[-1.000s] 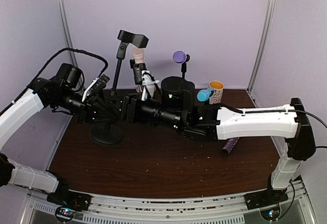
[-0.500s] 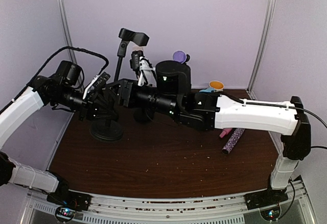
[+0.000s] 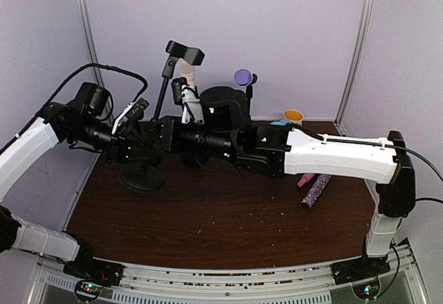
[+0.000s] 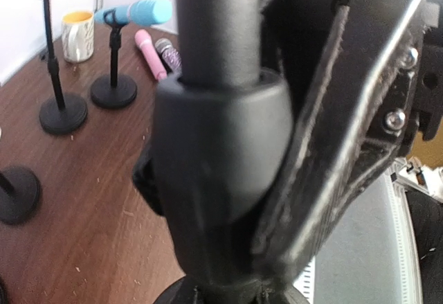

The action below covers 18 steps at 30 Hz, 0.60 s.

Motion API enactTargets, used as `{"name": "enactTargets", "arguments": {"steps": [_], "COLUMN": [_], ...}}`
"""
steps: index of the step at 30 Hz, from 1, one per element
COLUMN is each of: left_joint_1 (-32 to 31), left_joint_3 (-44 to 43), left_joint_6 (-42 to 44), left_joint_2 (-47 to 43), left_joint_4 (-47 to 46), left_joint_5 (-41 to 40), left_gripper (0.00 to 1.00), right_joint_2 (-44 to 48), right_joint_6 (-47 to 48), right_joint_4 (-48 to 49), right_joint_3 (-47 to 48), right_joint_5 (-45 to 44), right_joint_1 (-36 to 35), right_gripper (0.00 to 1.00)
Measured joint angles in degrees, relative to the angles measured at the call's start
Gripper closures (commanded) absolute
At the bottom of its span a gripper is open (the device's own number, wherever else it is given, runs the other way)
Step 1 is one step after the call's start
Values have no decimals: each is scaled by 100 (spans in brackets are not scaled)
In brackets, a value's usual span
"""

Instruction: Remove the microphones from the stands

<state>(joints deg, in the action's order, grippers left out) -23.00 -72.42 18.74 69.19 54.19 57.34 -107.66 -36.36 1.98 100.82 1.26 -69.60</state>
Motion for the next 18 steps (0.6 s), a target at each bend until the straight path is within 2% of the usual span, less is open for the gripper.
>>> {"name": "enactTargets", "arguments": {"steps": [5, 12, 18], "left_joint_1": [57, 96, 127], "left_joint_3": [-15, -144, -295], "left_joint_6": [-149, -260, -457], "left_joint_2": [7, 20, 15], "left_joint_4": [164, 282, 306], "left_joint_5": [-52, -4, 765], "left_gripper": [100, 100, 100], "right_joint_2": [-70, -44, -33], "right_joint_6": [28, -66, -225], "right_joint_4": [127, 1220, 2105], "right_joint_3": [-20, -527, -662], "right_joint_5": [361, 1429, 2439], "right_joint_1": [129, 396, 573], "right_gripper": [98, 100, 100]}}
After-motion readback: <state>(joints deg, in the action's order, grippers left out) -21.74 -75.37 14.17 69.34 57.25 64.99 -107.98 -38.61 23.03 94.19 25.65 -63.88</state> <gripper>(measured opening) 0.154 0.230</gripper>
